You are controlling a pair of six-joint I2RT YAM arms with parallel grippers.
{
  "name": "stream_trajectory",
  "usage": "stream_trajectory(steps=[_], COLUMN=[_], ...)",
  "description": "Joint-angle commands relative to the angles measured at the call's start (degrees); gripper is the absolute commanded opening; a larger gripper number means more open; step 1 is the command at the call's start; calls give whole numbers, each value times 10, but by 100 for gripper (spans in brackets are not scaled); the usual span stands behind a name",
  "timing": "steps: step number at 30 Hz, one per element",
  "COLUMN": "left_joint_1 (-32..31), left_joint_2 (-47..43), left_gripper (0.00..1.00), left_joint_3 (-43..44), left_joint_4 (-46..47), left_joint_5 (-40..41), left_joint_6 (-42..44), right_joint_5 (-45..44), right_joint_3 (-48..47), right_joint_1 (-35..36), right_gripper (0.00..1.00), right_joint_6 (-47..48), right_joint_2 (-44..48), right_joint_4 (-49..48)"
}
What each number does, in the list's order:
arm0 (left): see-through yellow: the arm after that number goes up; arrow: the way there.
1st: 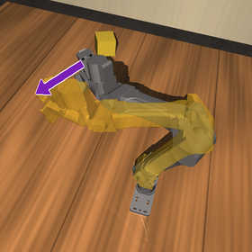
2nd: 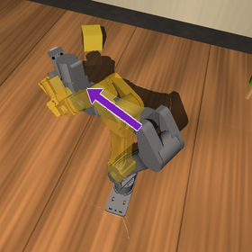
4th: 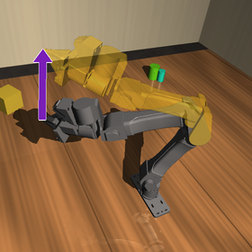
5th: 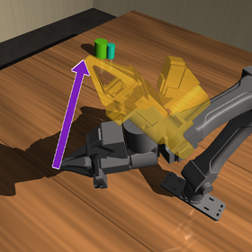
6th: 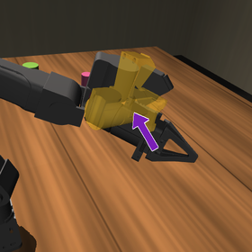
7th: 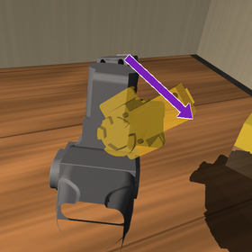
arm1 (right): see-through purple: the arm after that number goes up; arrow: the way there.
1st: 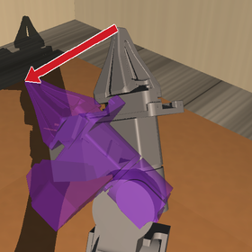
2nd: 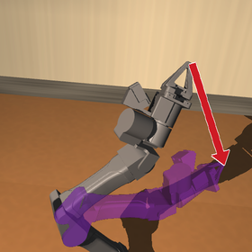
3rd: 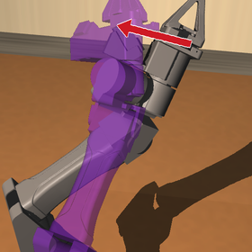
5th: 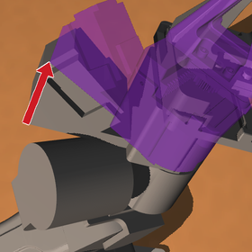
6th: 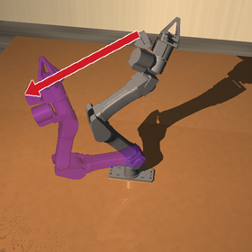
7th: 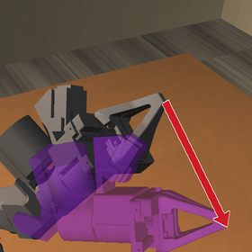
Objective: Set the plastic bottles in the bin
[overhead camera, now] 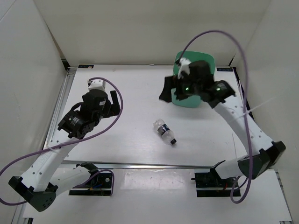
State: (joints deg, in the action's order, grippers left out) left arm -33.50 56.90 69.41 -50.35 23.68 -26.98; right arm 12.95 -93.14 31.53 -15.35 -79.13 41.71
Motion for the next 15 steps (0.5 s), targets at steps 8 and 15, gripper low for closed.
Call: stream_trajectory(steps=[8, 15], left_joint_1=[-2, -2], left_joint_2=[-50, -70], left_gripper=[100, 100], left_joint_3=[-51, -57], left_joint_4=[7, -21], left_joint_5=[-17, -23], left_joint_6=[-16, -33], right_joint_5=[-120, -155], right_joint_3=[150, 186], right_joint_1=[144, 150], right_gripper=[99, 99], right_joint_6=[93, 72], right_joint_2=[-95, -162], right_joint_4=[64, 31])
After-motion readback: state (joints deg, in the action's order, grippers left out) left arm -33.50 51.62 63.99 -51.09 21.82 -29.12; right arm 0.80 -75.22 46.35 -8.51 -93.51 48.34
